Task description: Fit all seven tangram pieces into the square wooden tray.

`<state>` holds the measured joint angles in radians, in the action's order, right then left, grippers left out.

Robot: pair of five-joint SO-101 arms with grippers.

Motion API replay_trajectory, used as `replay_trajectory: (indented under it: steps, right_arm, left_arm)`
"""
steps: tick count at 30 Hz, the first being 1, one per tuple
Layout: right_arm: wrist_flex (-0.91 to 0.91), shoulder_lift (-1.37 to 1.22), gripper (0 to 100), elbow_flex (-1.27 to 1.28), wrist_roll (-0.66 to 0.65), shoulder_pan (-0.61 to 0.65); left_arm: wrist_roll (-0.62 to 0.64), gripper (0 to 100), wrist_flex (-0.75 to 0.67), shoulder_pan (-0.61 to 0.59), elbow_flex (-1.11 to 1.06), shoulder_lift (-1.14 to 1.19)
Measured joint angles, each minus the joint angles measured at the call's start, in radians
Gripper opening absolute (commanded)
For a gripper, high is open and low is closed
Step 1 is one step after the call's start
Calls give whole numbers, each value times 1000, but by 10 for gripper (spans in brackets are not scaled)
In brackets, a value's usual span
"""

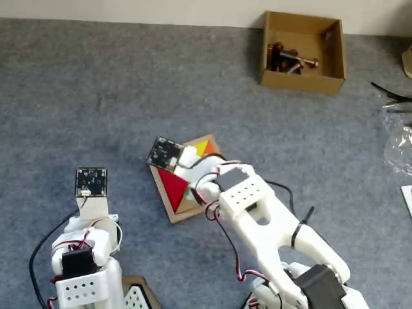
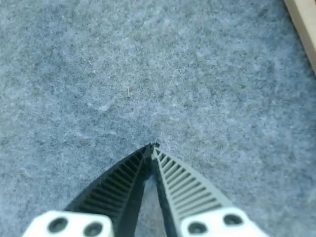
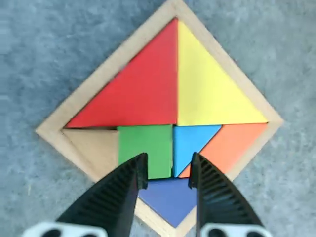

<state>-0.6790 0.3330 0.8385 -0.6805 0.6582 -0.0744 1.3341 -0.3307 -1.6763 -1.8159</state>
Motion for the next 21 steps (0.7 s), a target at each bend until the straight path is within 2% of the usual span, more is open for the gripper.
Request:
replay_trajectory:
  steps: [6, 10, 14, 21]
  right_arm:
    - [110, 0, 134, 83, 5, -2]
    - [150, 0, 127, 97, 75, -2]
    - [163, -5, 9, 97, 132, -2]
    - [166, -89, 4, 94, 190, -2]
  left_arm:
    - [0, 5, 0, 0, 0, 0]
    - [0, 5, 0, 0, 0, 0]
    - [0, 5, 0, 0, 0, 0]
    - [0, 5, 0, 0, 0, 0]
